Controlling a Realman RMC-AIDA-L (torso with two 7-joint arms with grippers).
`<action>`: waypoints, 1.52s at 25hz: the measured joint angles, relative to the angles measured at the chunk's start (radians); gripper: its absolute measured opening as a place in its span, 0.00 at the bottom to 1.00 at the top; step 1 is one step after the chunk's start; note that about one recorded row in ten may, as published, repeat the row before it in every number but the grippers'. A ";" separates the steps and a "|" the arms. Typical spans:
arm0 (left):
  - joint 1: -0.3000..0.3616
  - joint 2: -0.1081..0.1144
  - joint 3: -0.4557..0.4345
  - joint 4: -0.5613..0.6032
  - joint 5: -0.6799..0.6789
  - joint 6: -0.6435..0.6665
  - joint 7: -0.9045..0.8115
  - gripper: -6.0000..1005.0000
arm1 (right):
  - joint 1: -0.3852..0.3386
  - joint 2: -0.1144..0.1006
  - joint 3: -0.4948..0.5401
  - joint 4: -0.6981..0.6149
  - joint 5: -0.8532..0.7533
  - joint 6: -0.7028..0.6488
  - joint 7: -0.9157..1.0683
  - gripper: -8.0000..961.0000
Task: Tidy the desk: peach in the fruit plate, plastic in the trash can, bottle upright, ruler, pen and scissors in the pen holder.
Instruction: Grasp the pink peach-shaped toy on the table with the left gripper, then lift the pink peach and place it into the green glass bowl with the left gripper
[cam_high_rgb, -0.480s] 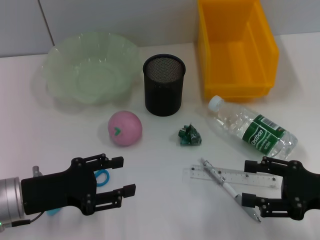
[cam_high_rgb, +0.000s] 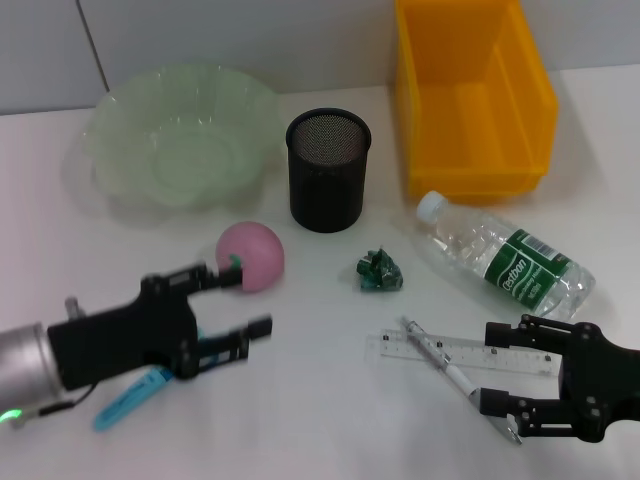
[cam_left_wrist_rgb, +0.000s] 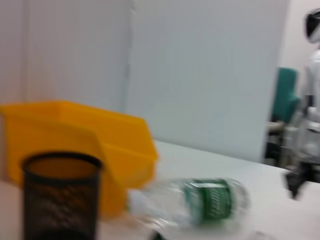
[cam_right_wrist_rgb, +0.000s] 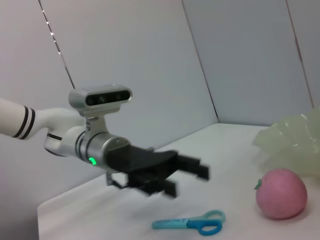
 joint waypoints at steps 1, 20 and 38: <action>-0.010 -0.002 0.009 -0.020 -0.038 -0.032 0.035 0.72 | 0.001 0.001 0.000 0.001 0.000 0.000 0.000 0.86; -0.155 -0.004 0.022 -0.300 -0.279 -0.322 0.443 0.72 | 0.002 0.003 -0.002 0.006 0.000 0.002 0.000 0.86; -0.226 -0.004 0.013 -0.383 -0.283 -0.517 0.435 0.65 | 0.002 0.006 -0.002 0.006 -0.014 0.003 0.000 0.86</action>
